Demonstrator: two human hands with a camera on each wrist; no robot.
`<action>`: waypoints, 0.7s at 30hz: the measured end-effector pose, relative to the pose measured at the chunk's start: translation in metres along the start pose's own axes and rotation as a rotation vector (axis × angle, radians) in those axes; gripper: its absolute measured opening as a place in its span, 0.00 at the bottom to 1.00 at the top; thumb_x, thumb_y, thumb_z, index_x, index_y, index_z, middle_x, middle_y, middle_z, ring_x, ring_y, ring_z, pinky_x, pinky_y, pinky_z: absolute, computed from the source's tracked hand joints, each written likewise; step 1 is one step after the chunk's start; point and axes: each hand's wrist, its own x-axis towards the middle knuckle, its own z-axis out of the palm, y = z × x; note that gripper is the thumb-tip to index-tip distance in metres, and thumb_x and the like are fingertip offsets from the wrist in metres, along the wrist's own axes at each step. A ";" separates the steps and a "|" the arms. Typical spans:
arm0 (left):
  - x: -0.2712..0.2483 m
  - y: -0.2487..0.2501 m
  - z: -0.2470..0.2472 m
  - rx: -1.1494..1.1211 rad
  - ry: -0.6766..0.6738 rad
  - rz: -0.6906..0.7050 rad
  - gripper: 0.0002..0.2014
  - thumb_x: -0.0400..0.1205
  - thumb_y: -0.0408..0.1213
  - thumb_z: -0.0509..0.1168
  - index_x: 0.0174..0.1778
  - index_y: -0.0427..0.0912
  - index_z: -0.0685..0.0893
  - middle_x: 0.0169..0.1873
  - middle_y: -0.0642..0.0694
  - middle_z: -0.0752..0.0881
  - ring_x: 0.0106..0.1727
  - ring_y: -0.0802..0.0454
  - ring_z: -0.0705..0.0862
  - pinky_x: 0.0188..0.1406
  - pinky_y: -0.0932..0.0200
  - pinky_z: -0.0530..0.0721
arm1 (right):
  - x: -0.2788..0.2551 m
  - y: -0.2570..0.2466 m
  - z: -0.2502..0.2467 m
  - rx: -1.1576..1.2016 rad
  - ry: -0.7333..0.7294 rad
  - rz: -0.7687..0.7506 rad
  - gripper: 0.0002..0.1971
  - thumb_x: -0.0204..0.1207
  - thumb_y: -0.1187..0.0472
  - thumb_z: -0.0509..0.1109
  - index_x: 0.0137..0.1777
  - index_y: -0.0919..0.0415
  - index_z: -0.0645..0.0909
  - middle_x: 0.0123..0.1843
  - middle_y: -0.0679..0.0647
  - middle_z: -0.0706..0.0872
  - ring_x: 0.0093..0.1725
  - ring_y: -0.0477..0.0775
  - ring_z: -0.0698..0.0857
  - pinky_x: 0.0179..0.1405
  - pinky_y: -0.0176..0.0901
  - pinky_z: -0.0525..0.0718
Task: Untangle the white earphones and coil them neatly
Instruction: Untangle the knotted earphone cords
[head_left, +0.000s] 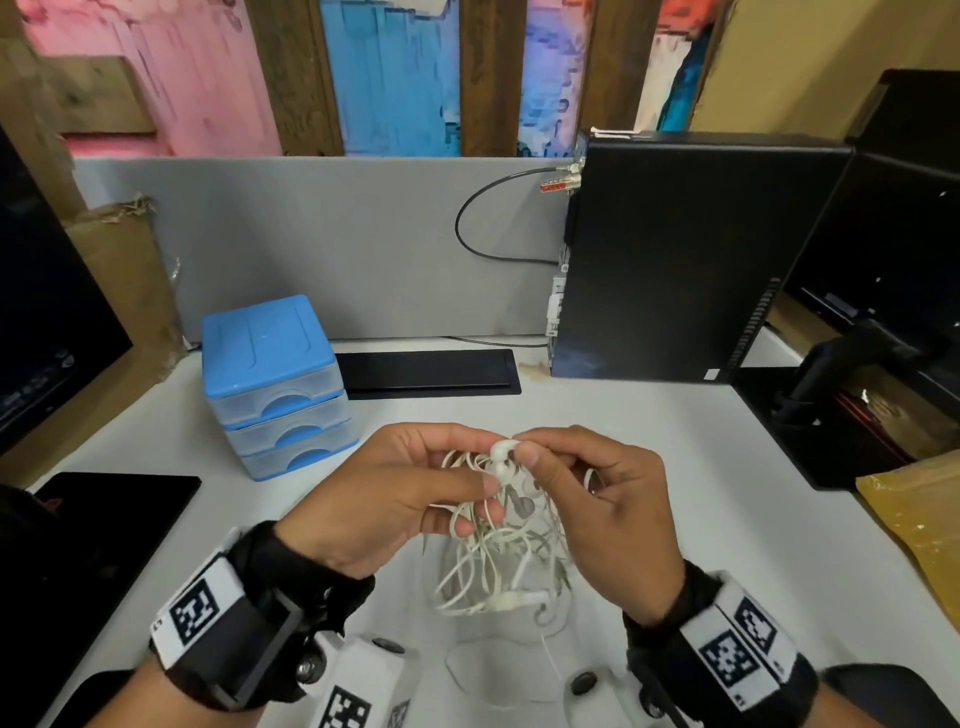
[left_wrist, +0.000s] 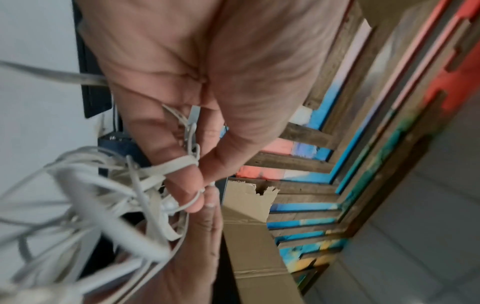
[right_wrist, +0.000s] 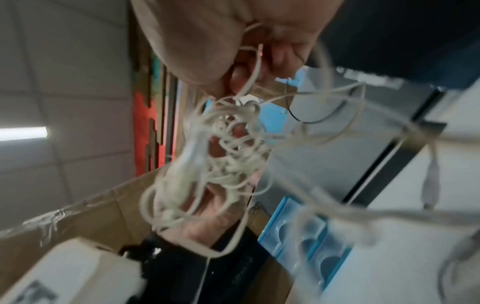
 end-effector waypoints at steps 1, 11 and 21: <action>0.000 -0.001 0.001 0.024 0.008 0.007 0.12 0.73 0.21 0.72 0.47 0.39 0.93 0.35 0.38 0.89 0.31 0.48 0.89 0.24 0.65 0.83 | -0.002 0.001 0.001 -0.014 0.009 0.003 0.04 0.76 0.64 0.76 0.46 0.56 0.92 0.34 0.47 0.90 0.32 0.45 0.83 0.36 0.34 0.80; 0.000 -0.004 0.001 -0.007 -0.010 -0.012 0.16 0.66 0.27 0.75 0.51 0.36 0.92 0.36 0.35 0.87 0.31 0.48 0.88 0.24 0.64 0.83 | -0.006 0.001 0.003 -0.246 0.095 -0.240 0.07 0.77 0.64 0.76 0.49 0.53 0.92 0.31 0.40 0.82 0.32 0.46 0.77 0.34 0.36 0.75; 0.005 -0.007 -0.008 0.202 0.110 0.162 0.14 0.75 0.21 0.74 0.46 0.46 0.94 0.36 0.44 0.91 0.32 0.50 0.86 0.27 0.63 0.81 | 0.021 -0.023 -0.022 0.210 0.024 0.115 0.04 0.77 0.67 0.73 0.43 0.68 0.85 0.36 0.59 0.87 0.33 0.51 0.84 0.36 0.38 0.82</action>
